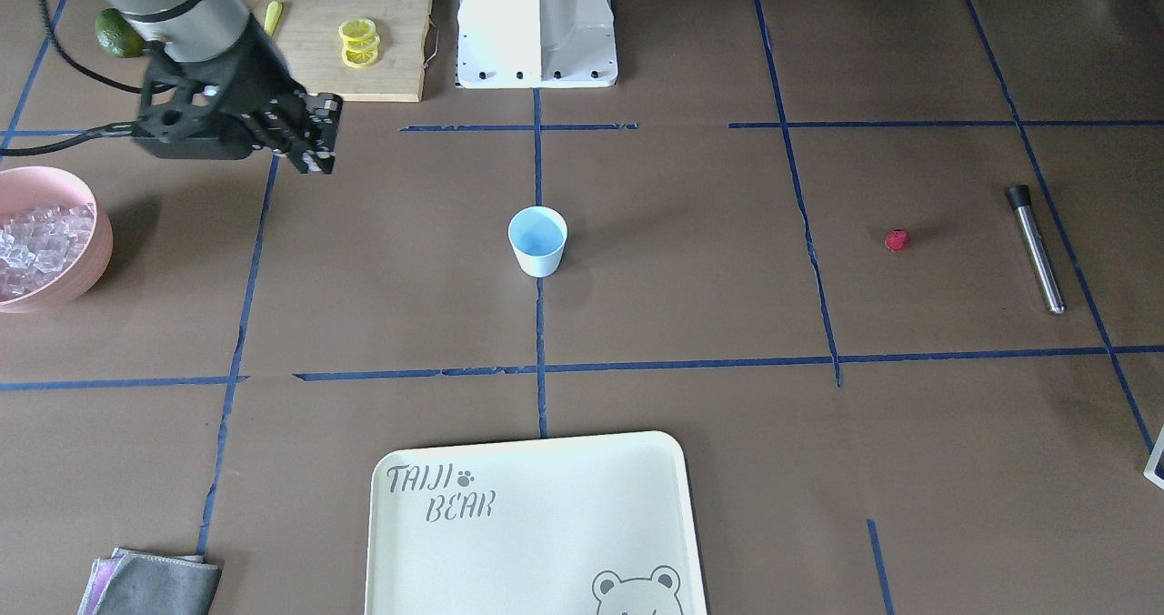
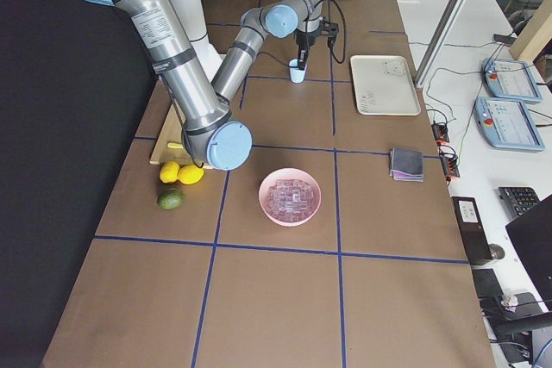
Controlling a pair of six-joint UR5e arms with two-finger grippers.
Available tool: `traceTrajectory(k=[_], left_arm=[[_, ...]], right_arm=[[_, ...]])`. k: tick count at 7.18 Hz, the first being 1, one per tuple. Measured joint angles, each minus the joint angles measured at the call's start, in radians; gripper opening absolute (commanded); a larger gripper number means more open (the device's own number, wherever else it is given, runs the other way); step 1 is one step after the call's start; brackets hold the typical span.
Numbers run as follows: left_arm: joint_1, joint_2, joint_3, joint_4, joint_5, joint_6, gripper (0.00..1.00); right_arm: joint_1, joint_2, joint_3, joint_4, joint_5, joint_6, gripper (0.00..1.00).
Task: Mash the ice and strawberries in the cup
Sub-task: 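Lift the ice cube and carry it over the light-blue cup with the right gripper, then lower the right gripper into the cup and release the ice cube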
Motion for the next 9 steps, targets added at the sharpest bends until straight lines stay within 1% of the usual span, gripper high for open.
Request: traceTrajectory(k=[2,3,5,6,7,9], left_arm=[[0.001,-0.001,0.0,-0.001,0.0,0.0,1.0],[0.001,-0.001,0.0,-0.001,0.0,0.0,1.0],[0.002,-0.002,0.0,-0.001,0.0,0.0,1.0],[0.002,-0.002,0.0,-0.001,0.0,-0.001,1.0],[0.002,-0.002,0.0,-0.001,0.0,-0.001,1.0],[0.002,-0.003,-0.002,-0.001,0.0,-0.002,1.0]], right_arm=[[-0.152,0.172,-0.134,0.0,-0.14,0.148,0.0],[-0.199,0.245,-0.214,0.004,-0.188,0.189,0.0],[-0.233,0.358,-0.385,0.028,-0.23,0.224,0.0],[-0.238,0.38,-0.446,0.053,-0.239,0.228,0.0],[-0.242,0.387,-0.481,0.067,-0.244,0.229,0.0],[-0.246,0.378,-0.504,0.073,-0.246,0.226,0.0]])
